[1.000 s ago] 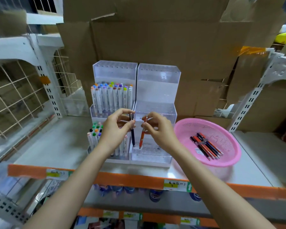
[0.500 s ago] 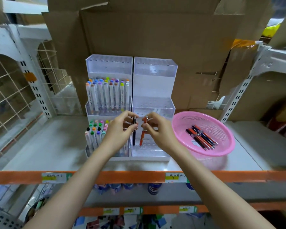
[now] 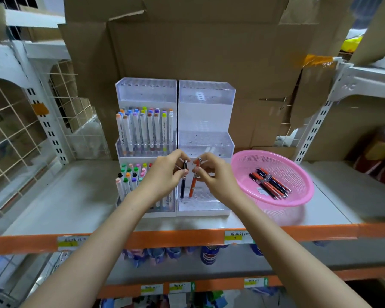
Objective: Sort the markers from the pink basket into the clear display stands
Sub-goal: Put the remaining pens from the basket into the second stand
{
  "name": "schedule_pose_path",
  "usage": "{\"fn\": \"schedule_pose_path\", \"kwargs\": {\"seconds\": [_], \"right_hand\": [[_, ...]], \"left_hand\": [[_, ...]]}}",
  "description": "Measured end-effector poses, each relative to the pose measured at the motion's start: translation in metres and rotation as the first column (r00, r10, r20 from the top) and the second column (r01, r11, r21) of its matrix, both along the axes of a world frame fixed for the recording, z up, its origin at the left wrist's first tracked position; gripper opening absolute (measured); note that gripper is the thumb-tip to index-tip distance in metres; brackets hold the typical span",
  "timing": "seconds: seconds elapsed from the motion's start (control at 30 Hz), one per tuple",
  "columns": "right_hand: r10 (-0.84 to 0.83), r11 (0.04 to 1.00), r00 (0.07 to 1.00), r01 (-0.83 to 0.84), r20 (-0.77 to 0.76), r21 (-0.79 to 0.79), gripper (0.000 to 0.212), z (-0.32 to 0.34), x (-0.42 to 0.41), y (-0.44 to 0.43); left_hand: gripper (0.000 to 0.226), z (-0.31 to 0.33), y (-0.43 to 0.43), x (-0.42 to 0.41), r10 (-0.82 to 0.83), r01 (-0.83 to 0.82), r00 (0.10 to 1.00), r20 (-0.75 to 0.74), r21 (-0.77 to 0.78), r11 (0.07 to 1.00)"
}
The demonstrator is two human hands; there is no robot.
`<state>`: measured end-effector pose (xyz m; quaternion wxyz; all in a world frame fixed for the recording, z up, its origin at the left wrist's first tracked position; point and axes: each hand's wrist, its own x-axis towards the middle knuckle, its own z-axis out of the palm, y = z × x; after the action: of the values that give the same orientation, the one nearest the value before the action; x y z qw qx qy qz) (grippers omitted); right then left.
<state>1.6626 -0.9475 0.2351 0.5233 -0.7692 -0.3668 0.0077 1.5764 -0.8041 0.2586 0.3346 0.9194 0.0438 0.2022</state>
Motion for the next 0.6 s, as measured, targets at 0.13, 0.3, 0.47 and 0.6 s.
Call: {"fn": "schedule_pose_path", "kwargs": {"seconds": [0.13, 0.3, 0.47, 0.6], "right_hand": [[-0.002, 1.000, 1.000, 0.002, -0.006, 0.003, 0.007, -0.001, 0.001, 0.000], [0.005, 1.000, 1.000, -0.005, -0.007, -0.004, 0.007, -0.002, 0.002, 0.001], [0.005, 1.000, 1.000, -0.005, 0.015, -0.025, 0.007, -0.002, 0.004, 0.003], [0.005, 1.000, 1.000, -0.004, 0.022, -0.025, 0.006, -0.002, 0.006, 0.003]], "left_hand": [[0.023, -0.004, 0.008, 0.002, 0.001, 0.002, 0.999, -0.039, 0.076, 0.997], [0.027, -0.014, 0.009, 0.001, -0.023, 0.025, 1.000, -0.020, 0.136, 0.990], [0.026, -0.018, 0.010, 0.003, -0.041, 0.050, 0.998, -0.044, 0.220, 0.974], [0.026, -0.019, 0.009, 0.005, -0.042, 0.055, 0.998, -0.054, 0.273, 0.961]]}}
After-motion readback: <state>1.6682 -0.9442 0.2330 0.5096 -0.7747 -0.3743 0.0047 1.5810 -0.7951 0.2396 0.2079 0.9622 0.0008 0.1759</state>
